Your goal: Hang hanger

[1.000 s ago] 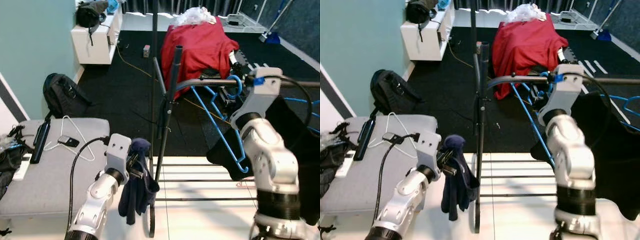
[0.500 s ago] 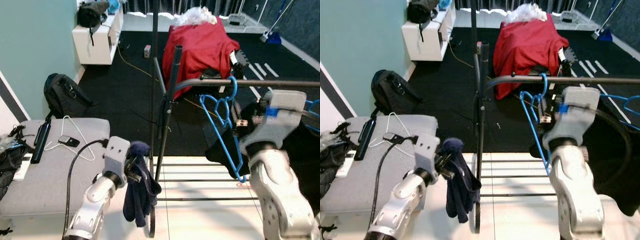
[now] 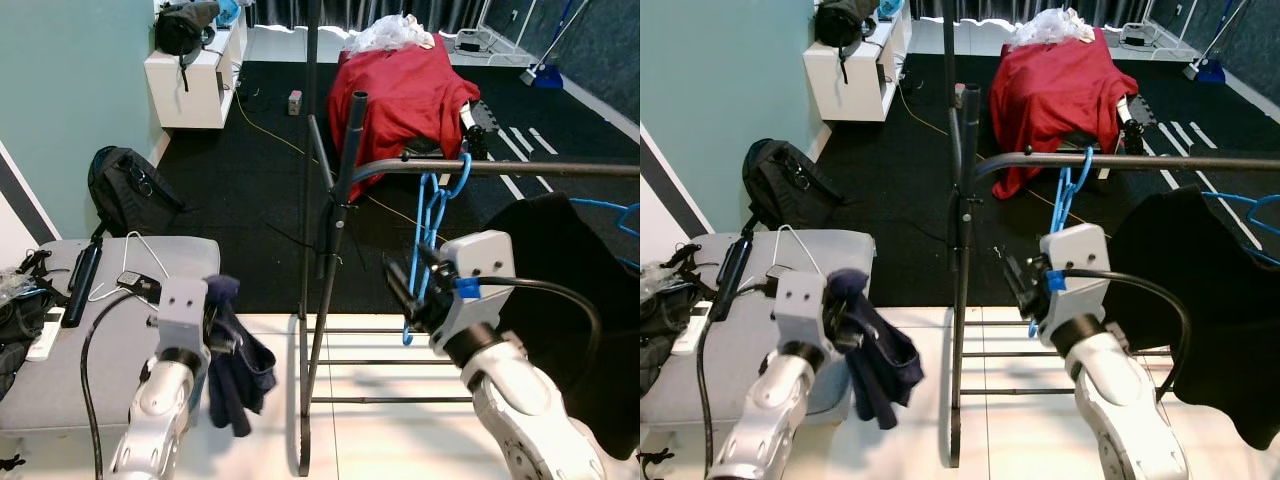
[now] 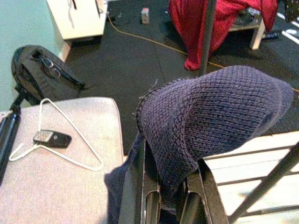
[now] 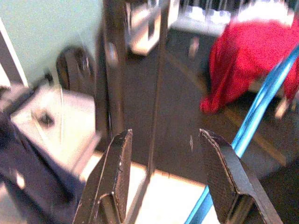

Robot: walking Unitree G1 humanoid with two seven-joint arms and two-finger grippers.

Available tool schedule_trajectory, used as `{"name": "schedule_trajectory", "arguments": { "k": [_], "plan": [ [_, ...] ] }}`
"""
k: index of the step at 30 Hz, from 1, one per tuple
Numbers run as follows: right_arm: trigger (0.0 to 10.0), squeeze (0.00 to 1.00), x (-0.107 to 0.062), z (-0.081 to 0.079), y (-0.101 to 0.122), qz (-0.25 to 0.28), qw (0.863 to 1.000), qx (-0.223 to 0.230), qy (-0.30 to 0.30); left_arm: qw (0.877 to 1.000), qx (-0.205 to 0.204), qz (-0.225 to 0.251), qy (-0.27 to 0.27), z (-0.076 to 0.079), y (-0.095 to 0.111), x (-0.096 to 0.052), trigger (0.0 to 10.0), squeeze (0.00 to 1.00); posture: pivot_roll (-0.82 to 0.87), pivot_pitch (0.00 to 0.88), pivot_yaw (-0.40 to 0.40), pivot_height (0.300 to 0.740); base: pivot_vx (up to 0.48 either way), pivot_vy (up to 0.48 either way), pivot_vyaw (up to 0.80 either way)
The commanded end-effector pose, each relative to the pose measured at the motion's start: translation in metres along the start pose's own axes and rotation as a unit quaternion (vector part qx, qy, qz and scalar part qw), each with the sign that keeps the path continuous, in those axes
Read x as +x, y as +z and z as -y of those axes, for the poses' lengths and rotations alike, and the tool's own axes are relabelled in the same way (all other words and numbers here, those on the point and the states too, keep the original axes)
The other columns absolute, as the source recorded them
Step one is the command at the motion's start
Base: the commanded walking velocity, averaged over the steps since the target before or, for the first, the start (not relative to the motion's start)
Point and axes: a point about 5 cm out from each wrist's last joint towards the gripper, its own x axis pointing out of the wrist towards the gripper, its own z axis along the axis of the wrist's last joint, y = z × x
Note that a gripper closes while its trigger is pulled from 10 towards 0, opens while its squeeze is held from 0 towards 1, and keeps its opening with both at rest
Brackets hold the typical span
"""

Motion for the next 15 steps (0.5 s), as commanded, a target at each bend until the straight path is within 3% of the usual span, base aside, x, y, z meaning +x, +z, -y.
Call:
{"name": "schedule_trajectory", "arguments": {
  "k": [1,5,7,8,9,14,15],
  "plan": [
    [10.0,0.0,-0.002,-0.002,-0.027,-0.083,0.996,0.022,0.012,1.0,0.013,-0.013,-0.002,-0.001,-0.005,-0.004,10.0,0.0,-0.11,0.076,-0.04,0.74,0.0,0.0,0.0],
    [10.0,0.0,-0.005,-0.004,-0.046,-0.132,0.99,0.044,0.028,1.0,0.014,-0.024,0.004,-0.002,-0.011,-0.006,10.0,0.0,-0.11,0.071,-0.042,0.74,0.0,0.0,0.0],
    [10.0,0.0,-0.008,0.0,-0.078,-0.18,0.98,0.062,0.049,0.999,0.018,-0.03,0.024,-0.005,-0.015,-0.006,10.0,0.0,-0.11,0.063,-0.043,0.74,0.0,0.0,0.0],
    [10.0,0.0,-0.008,0.0,-0.078,-0.18,0.98,0.062,0.049,0.999,0.018,-0.03,0.024,-0.005,-0.015,-0.006,10.0,0.0,-0.11,0.063,-0.043,0.74,0.0,0.0,0.0],
    [10.0,0.0,-0.01,0.005,-0.092,-0.197,0.977,0.065,0.055,0.999,0.021,-0.03,0.033,-0.006,-0.016,-0.006,10.0,0.0,-0.1,0.057,-0.047,0.74,0.0,0.0,0.0],
    [10.0,0.0,-0.008,0.006,-0.095,-0.203,0.974,0.086,0.056,0.999,0.02,-0.029,0.035,-0.008,-0.016,-0.006,10.0,0.0,-0.1,0.052,-0.05,0.74,0.0,0.0,0.0],
    [10.0,0.0,-0.007,0.007,-0.105,-0.219,0.97,0.089,0.051,0.999,0.018,-0.033,0.035,-0.007,-0.018,-0.006,10.0,0.0,-0.1,0.049,-0.05,0.74,0.0,0.0,0.0]
  ]
}}
